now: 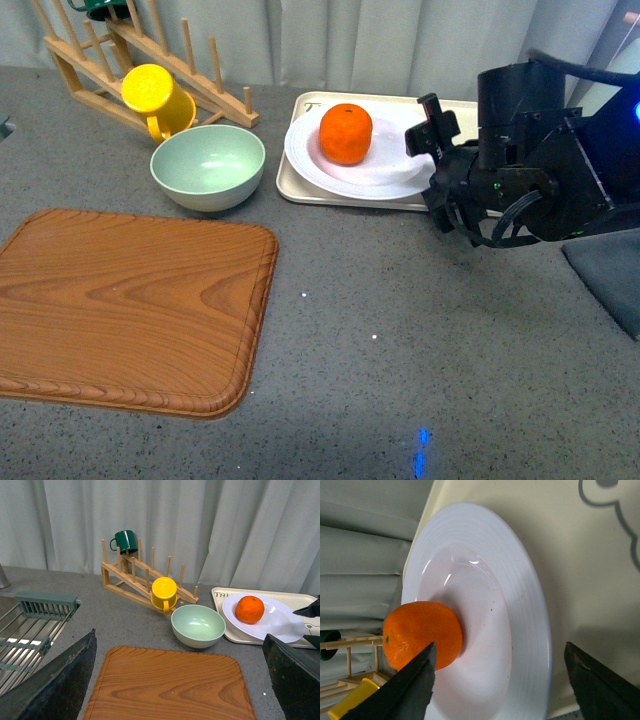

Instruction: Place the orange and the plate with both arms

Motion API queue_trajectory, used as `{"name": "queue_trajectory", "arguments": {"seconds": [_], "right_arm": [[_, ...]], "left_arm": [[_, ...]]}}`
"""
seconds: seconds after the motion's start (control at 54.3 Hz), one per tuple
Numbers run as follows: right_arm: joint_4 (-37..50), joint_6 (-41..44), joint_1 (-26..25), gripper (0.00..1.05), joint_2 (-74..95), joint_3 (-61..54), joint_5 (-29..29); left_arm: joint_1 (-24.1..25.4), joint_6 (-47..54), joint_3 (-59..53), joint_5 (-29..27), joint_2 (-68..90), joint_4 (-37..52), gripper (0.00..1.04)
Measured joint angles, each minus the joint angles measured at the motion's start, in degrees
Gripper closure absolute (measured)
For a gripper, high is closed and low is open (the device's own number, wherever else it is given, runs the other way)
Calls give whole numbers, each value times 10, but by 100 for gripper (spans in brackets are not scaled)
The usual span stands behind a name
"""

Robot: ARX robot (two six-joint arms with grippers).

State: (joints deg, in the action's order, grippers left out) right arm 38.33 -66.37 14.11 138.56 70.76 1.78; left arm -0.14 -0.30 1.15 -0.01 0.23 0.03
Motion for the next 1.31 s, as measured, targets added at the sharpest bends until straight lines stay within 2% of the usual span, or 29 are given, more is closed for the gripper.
{"name": "queue_trajectory", "arguments": {"seconds": [0.111,0.166,0.313,0.479,0.645,0.792,0.866,1.105,1.308], "right_arm": [[15,110,3,7,-65,-64,-43],[38,211,6,10,-109,-112,-71],[171,501,14,9,-234,-271,-155],[205,656,4,9,-359,-405,-165],[145,715,-25,9,-537,-530,-159],[14,708,-87,9,-758,-619,-137],[-82,690,-110,9,-873,-642,-114],[-256,703,-117,9,-1103,-670,-102],[-280,724,-107,9,-1175,-677,-111]], "left_arm": [[0,0,0,0,0,0,6],[0,0,0,0,0,0,6],[0,0,0,0,0,0,6],[0,0,0,0,0,0,6],[0,0,0,0,0,0,6],[0,0,0,0,0,0,6],[0,0,0,0,0,0,6],[0,0,0,0,0,0,6],[0,0,0,0,0,0,6]]}}
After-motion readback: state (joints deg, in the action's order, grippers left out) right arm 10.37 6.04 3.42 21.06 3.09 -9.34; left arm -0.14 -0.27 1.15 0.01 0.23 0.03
